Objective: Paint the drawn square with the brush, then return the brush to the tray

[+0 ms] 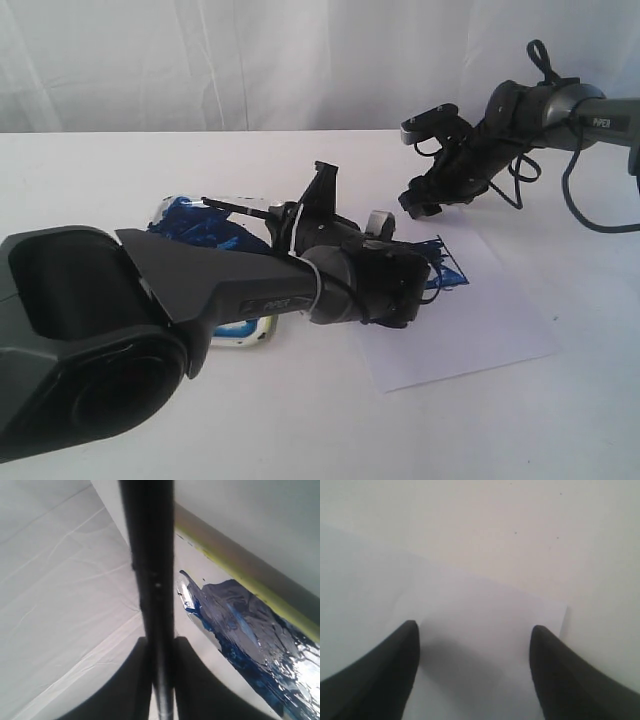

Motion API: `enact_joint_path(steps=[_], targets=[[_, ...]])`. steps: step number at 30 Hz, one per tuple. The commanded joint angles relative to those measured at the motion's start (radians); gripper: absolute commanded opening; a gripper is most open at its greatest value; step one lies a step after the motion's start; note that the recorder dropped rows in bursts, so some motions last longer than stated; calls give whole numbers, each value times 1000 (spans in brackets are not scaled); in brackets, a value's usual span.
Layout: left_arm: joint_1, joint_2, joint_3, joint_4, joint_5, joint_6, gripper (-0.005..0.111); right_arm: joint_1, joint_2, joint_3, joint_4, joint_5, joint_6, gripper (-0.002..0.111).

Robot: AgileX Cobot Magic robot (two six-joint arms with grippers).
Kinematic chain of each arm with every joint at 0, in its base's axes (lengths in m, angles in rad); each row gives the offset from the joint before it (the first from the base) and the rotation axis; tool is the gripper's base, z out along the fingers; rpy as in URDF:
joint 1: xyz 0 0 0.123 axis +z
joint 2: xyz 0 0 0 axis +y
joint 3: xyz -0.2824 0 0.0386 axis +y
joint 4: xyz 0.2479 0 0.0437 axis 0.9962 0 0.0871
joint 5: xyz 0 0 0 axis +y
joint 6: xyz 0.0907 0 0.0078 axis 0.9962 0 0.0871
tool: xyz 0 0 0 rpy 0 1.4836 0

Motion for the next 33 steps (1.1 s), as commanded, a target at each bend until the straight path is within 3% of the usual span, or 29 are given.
enact_joint_path(steps=[1,13,27,33], targets=[[-23,7,-2,41,101,-15,0,-1,43,21,-70,70,-16,60],[-102,7,-2,63,101,10,0,-1,43,21,-70,65,-16,60],[-170,7,2,-35,101,89,0,-1,43,21,-70,55,-16,60],[-185,-12,81,-20,101,65,0,-1,43,21,-70,51,-16,60]])
